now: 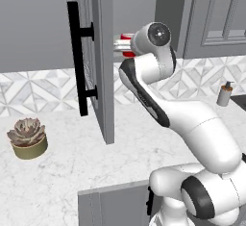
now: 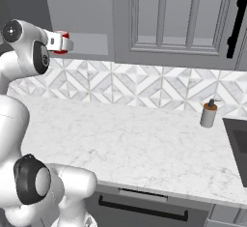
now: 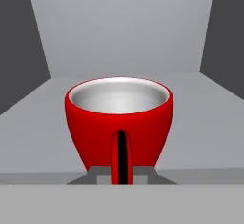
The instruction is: Gather all objects into one cabinet and sort the glasses and bowls to opposite sides.
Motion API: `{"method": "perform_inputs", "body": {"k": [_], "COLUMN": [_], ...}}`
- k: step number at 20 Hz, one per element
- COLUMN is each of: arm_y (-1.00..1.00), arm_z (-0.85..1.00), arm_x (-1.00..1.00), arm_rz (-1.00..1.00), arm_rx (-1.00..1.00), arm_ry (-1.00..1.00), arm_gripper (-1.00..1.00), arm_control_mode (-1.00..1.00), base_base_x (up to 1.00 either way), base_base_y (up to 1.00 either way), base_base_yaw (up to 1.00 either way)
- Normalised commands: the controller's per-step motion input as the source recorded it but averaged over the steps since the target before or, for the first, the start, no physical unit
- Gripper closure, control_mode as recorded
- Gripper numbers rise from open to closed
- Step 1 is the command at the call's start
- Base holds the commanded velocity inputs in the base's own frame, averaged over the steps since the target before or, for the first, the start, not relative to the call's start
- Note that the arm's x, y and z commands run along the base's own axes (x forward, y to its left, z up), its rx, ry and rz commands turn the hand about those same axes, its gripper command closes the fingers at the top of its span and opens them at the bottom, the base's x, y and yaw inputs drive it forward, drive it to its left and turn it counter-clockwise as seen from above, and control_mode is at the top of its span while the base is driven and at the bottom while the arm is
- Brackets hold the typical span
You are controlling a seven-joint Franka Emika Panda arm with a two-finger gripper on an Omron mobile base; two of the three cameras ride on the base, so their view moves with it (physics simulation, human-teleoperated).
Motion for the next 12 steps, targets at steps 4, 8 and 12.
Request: {"method": "perform_inputs", "body": {"k": [4,8,12], "arm_y": [-0.22,-0.51,-0.58], "arm_z": [0.11,0.12,0.07], "arm_x": [-0.65,-0.67,-0.77], "arm_rz": [0.00,0.02,0.07], "arm_rx": [0.00,0.00,0.00], "arm_ry": [0.00,0.00,0.00], "arm_gripper": [1.00,1.00,1.00], "arm_control_mode": [-1.00,-1.00,-1.00], "base_base_x": [0.00,0.00,0.00], "base_base_y": [0.00,0.00,0.00], "base_base_yaw": [0.00,0.00,0.00]}}
